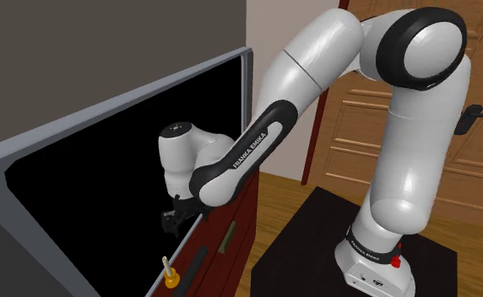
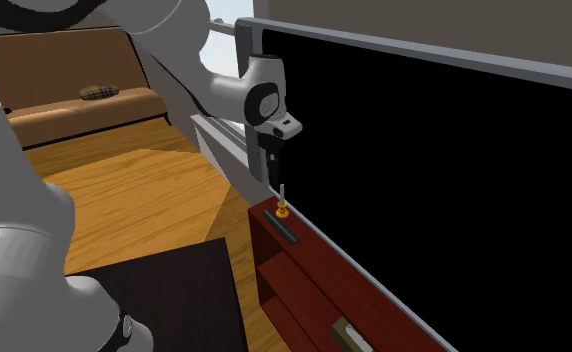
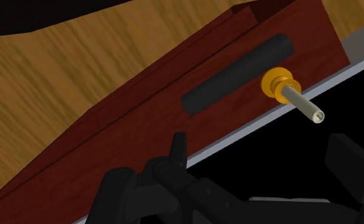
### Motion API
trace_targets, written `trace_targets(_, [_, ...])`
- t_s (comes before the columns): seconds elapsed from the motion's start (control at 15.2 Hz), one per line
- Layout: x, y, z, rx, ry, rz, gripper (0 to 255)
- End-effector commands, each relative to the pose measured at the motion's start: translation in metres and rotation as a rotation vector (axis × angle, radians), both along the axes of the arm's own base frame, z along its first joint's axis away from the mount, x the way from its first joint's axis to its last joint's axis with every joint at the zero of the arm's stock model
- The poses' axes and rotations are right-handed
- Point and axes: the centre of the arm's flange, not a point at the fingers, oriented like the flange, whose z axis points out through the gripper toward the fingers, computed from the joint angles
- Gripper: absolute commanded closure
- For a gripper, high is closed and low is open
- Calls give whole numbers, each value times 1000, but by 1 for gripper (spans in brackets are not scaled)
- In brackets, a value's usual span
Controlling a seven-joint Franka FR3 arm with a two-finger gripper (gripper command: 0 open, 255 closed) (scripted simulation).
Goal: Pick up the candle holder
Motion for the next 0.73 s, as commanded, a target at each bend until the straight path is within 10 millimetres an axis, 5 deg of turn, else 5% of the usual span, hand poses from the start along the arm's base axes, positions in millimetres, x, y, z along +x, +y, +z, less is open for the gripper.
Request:
trace_targets(0.0, [10, 16, -20, -6, -2, -13, 0])
trace_targets(0.66, [50, 94, -103, -28, -5, -64, 0])
